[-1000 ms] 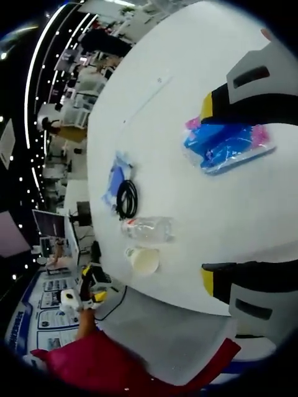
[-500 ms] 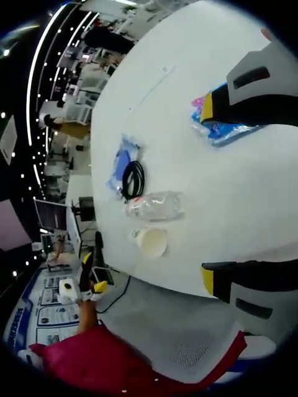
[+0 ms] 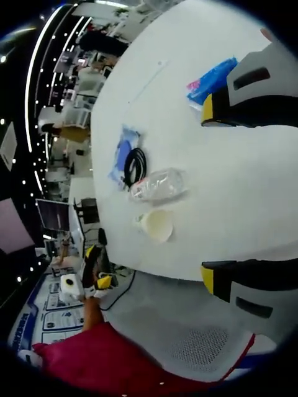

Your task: Arrange the tabletop items into an orderly group along one side of the table until the central work area is clear of visible clutter.

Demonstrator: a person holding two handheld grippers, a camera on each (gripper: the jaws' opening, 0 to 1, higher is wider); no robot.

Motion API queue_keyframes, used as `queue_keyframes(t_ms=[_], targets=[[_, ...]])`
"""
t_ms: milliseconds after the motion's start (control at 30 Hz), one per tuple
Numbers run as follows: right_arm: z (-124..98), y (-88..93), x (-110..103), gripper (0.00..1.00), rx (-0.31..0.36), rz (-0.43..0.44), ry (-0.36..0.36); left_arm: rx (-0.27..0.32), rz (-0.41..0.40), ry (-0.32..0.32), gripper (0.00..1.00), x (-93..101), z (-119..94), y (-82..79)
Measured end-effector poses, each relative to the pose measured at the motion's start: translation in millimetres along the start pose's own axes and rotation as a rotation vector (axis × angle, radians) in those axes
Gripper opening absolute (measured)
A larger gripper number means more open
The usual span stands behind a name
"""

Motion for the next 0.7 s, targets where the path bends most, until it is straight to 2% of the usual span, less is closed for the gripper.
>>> queue_keyframes(t_ms=[200, 433, 700], targets=[[4.6, -1.2, -22.3, 0.88, 0.020, 0.017, 0.009, 0.019, 0.003, 0.023, 0.67, 3.7, -0.7, -3.5], [13.5, -1.1, -52.8, 0.87, 0.025, 0.032, 0.015, 0.018, 0.049, 0.068, 0.67, 12.0, -1.6, -4.4], [21.6, 1.4, -83.2, 0.85, 0.027, 0.052, 0.038, 0.044, 0.044, 0.105, 0.67, 17.4, -2.5, -7.9]])
Point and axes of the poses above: the point that each gripper's makers call its tool centre point, and the gripper's own axes: z roughly forward along the fingers, x roughly to its right, y roughly out of its underside, the point moved 6 cm from there along -z, roughly backward along the fingers, and after that the axes turned 13 degrees about x, right-handed, at the moved point
